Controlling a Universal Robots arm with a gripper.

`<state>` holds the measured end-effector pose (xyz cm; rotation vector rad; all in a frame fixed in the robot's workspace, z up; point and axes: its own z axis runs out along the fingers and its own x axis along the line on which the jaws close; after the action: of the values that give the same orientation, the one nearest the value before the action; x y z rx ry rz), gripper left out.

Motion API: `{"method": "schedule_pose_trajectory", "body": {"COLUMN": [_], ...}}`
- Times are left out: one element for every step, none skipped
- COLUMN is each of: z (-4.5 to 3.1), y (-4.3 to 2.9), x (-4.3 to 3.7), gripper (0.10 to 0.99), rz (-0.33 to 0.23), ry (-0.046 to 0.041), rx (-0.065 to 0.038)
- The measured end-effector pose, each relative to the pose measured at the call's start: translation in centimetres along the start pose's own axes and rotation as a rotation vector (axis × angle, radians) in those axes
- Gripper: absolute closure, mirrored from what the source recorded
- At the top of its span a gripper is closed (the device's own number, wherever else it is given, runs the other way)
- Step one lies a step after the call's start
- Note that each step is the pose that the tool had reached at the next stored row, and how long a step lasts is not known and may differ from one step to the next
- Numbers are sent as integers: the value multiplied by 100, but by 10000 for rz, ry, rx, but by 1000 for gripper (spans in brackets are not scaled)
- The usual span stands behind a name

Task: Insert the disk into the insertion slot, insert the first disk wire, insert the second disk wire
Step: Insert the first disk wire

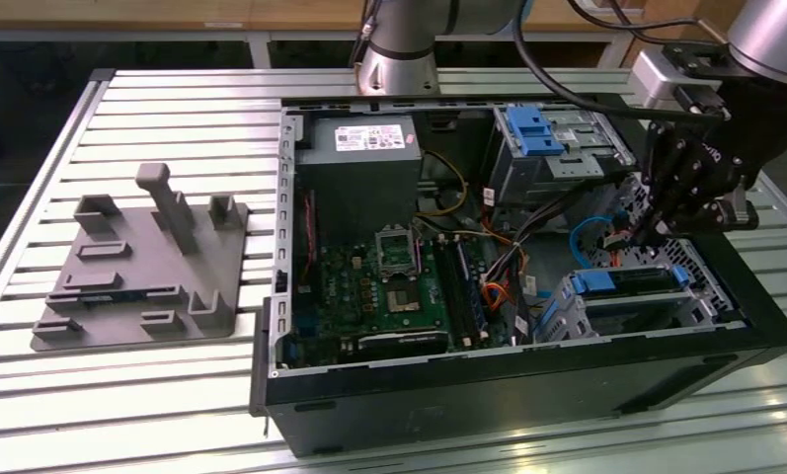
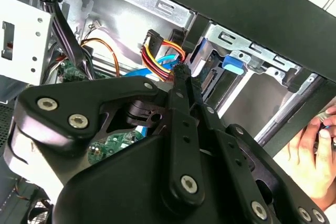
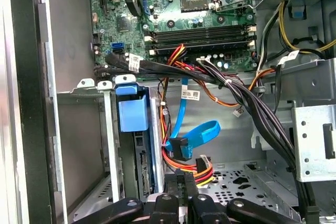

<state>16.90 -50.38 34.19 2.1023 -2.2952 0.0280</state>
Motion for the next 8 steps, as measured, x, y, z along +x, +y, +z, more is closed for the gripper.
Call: {"method": "schedule_pose_trajectory", "body": {"z": [0, 0, 0, 0, 1, 1, 2, 2], "y": [0, -1, -1, -2, -2, -3, -5, -6], "x": [4, 8, 12, 18, 29, 41, 53, 64], "gripper": [922, 922, 922, 922, 922, 922, 922, 922], "rz": [-32, -67, -104, -130, -147, -158, -169, -178], "ry": [0, 0, 1, 1, 1, 1, 1, 1], "rx": [1, 2, 4, 4, 5, 5, 6, 6]}}
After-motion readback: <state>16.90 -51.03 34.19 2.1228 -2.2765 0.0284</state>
